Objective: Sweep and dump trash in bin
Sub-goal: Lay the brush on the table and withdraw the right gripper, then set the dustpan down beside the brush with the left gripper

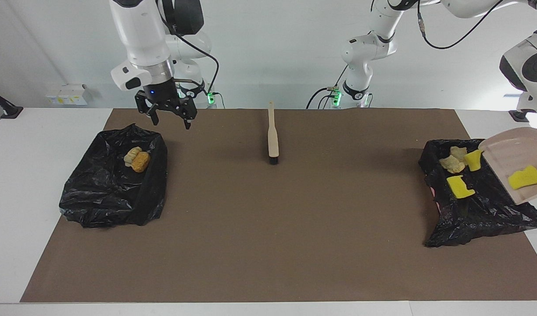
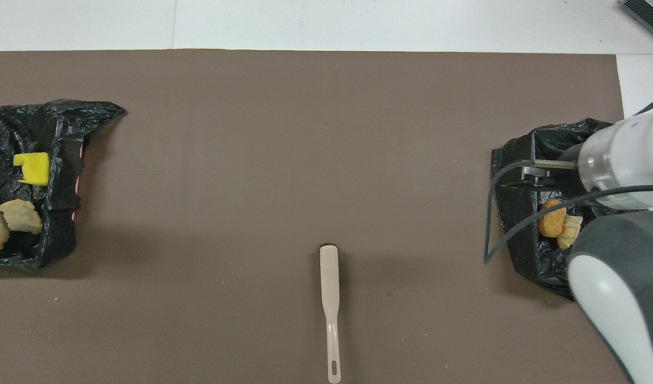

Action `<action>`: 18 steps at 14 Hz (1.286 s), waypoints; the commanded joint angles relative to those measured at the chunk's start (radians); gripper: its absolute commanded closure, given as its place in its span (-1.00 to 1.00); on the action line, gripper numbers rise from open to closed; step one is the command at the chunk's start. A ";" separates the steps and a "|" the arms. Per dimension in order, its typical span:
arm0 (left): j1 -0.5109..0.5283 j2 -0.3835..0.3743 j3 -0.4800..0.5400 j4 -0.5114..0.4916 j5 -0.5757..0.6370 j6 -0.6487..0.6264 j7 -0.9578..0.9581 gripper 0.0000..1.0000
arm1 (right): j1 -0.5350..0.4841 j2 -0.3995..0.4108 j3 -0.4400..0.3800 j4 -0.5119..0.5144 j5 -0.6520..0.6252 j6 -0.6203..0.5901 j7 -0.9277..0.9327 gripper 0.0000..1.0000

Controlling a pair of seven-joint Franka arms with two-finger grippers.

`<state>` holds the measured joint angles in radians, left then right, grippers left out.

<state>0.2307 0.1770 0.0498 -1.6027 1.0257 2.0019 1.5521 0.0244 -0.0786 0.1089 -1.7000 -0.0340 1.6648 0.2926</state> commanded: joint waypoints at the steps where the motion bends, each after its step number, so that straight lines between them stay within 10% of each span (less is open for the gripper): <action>1: -0.043 -0.025 0.010 -0.017 0.109 -0.044 -0.041 1.00 | 0.000 -0.007 -0.067 0.104 -0.004 -0.123 -0.110 -1.00; 12: -0.338 -0.054 -0.001 -0.040 0.214 -0.403 -0.240 1.00 | 0.008 -0.035 -0.179 0.115 0.045 -0.178 -0.222 -1.00; 18: -0.439 -0.073 -0.001 -0.059 -0.114 -0.474 -0.360 1.00 | 0.011 -0.038 -0.176 0.115 0.028 -0.198 -0.245 -1.00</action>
<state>-0.1737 0.1424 0.0356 -1.6248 1.0019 1.5540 1.2464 0.0419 -0.0957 -0.0706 -1.5565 -0.0065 1.4545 0.0893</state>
